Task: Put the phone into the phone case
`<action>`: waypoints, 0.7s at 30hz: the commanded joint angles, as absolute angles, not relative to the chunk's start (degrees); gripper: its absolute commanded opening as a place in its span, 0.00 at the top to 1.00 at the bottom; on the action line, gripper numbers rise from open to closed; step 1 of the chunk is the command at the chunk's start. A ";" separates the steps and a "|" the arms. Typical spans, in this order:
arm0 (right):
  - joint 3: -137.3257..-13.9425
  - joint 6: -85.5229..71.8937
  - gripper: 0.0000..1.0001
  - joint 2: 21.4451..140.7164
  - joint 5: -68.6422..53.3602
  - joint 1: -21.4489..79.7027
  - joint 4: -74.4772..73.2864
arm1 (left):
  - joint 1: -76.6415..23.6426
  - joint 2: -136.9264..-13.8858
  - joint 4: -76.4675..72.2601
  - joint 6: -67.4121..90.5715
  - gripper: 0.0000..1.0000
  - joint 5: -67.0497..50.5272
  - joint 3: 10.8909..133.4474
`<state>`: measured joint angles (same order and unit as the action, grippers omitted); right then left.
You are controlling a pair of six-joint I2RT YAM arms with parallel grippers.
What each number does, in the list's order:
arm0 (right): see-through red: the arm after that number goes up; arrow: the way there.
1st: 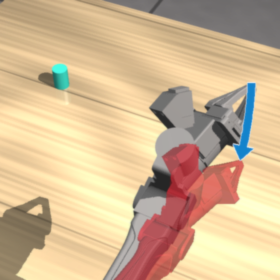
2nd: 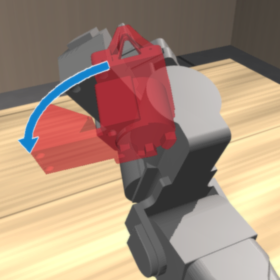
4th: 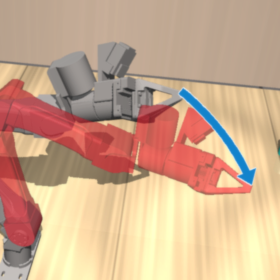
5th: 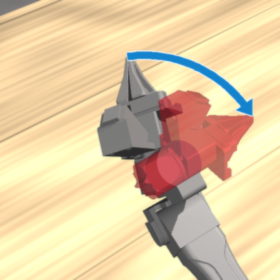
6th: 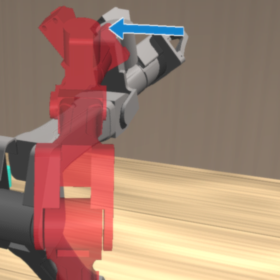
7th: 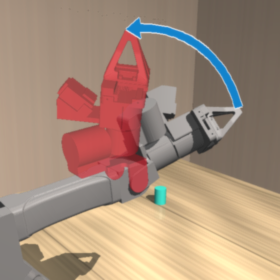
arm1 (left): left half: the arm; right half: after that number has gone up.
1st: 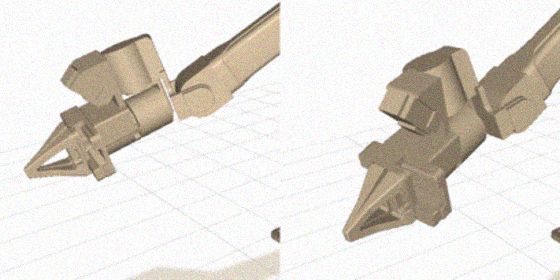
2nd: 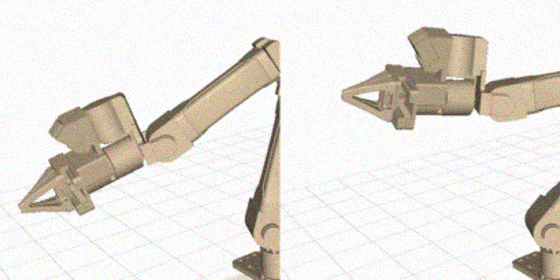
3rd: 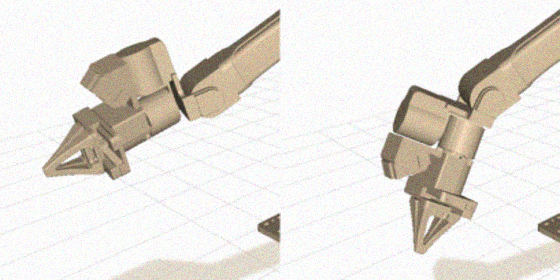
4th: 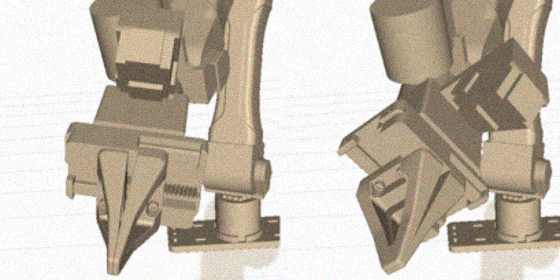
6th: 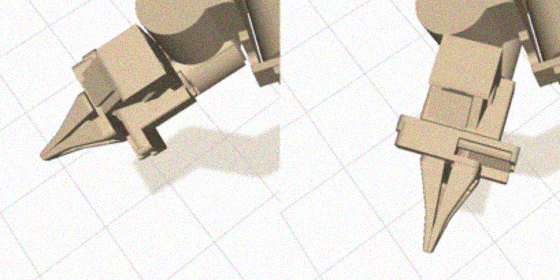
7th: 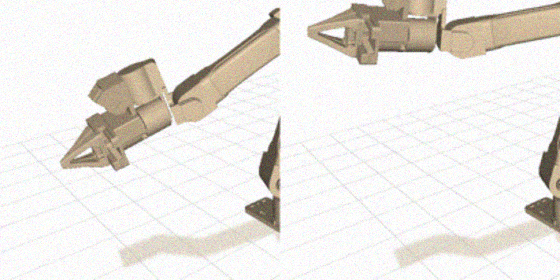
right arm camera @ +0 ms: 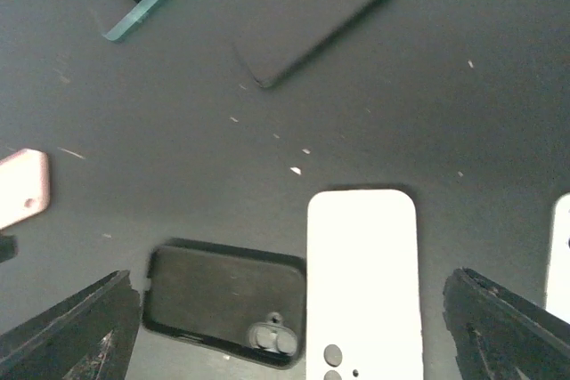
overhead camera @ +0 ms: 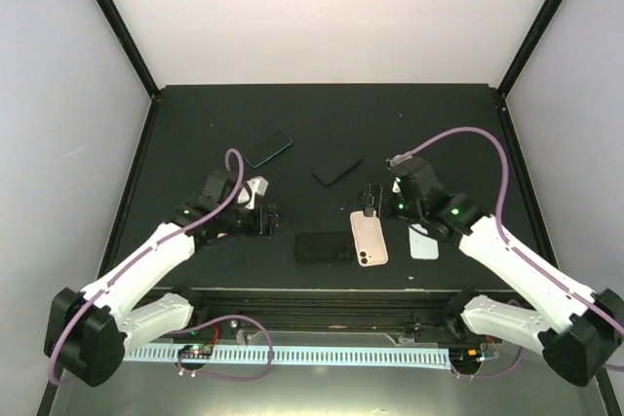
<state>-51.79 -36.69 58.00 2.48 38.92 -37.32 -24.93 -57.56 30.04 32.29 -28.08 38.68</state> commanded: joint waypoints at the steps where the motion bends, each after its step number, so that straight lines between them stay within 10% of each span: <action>1: -50.84 -34.92 0.09 65.00 7.17 39.33 -41.20 | -27.93 -60.62 22.78 35.50 0.25 -27.91 35.37; 21: -49.07 -35.07 0.32 76.67 17.86 39.15 -41.07 | -31.95 -75.88 3.59 38.71 0.49 -26.08 26.02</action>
<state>-48.01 -34.85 76.07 11.84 38.92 -40.18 -30.87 -73.58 9.50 37.54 -26.76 25.30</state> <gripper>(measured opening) 0.678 0.534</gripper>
